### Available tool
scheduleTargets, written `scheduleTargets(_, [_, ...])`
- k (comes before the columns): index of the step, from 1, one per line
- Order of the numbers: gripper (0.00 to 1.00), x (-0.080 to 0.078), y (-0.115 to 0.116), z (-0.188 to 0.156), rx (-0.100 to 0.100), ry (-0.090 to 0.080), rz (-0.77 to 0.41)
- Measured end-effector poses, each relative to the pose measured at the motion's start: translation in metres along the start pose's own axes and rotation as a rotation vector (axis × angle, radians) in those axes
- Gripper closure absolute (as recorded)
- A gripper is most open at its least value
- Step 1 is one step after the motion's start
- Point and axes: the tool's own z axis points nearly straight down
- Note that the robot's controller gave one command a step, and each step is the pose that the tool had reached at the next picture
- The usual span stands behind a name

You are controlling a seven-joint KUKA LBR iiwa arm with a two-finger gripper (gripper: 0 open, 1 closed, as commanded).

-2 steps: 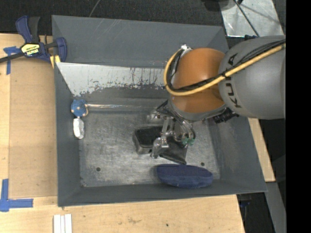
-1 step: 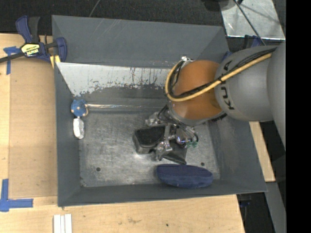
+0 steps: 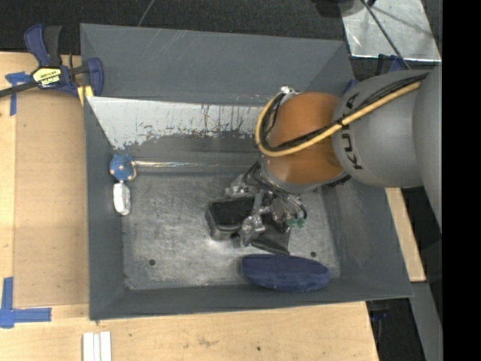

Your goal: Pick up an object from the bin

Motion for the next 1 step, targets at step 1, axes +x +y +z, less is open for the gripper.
scheduleTargets(1, [1.00, 0.0012, 0.0082, -0.1298, 0.001, 0.013, -0.009])
